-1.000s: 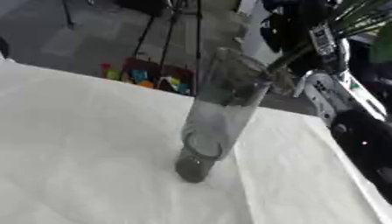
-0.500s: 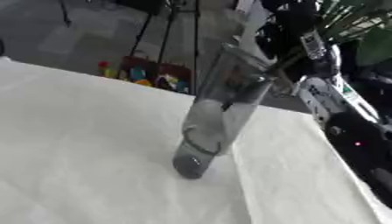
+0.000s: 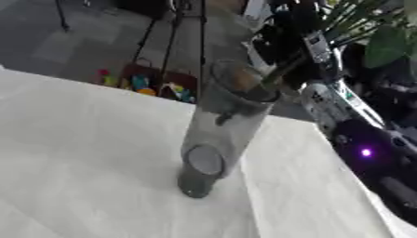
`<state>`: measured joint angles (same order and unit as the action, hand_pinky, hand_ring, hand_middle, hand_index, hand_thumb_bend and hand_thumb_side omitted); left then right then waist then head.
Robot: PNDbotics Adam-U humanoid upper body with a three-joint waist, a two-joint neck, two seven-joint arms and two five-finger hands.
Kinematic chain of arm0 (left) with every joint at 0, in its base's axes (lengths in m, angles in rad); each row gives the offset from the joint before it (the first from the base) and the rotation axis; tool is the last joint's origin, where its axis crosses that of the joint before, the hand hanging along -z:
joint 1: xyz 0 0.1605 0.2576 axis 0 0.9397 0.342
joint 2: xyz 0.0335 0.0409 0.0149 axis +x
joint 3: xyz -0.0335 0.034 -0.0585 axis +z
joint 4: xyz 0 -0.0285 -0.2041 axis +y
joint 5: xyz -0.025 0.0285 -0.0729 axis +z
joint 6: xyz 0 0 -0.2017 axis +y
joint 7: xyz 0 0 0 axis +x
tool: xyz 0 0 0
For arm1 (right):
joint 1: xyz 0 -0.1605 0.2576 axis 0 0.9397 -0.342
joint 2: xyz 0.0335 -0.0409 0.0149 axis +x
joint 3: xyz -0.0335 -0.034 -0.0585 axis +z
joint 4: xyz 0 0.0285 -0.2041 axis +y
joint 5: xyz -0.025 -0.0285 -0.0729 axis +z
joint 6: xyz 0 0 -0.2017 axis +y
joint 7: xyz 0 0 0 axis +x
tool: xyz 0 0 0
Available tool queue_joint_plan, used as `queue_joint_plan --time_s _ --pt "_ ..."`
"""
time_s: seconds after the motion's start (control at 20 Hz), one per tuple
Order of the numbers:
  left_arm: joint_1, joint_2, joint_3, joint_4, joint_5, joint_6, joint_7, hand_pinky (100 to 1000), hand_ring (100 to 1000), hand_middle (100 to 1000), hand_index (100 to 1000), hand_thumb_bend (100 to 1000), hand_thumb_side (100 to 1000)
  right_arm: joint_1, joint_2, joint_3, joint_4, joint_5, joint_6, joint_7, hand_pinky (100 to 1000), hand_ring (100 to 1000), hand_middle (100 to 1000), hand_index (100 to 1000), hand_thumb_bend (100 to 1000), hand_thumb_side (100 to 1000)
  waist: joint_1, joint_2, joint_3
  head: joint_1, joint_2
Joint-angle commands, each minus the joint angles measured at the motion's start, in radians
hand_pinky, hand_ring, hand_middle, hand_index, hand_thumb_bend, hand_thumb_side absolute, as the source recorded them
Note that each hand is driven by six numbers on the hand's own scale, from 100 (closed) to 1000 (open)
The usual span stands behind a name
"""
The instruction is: Arrange flowers into the vase.
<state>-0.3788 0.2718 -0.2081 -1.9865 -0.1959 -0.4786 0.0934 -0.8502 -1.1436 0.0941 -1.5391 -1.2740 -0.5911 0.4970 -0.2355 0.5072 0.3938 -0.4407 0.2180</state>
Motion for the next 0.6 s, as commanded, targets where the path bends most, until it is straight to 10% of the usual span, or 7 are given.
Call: queue_joint_plan --time_s 0.05,0.6 --pt "-0.002 0.001 0.002 -0.013 0.008 0.007 -0.004 689 1000 961 968 100 1000 -0.031 -0.022 -0.011 -0.027 -0.022 0.04 -0.008 100 129 100 159 100 240 0.01 -0.038 -0.007 -0.002 -0.008" --pt "-0.002 0.004 0.008 -0.013 0.018 0.011 -0.009 690 1000 961 967 100 1000 -0.056 -0.013 -0.052 -0.042 -0.016 0.187 -0.005 100 133 100 159 100 240 0.01 -0.05 -0.014 -0.003 -0.01"
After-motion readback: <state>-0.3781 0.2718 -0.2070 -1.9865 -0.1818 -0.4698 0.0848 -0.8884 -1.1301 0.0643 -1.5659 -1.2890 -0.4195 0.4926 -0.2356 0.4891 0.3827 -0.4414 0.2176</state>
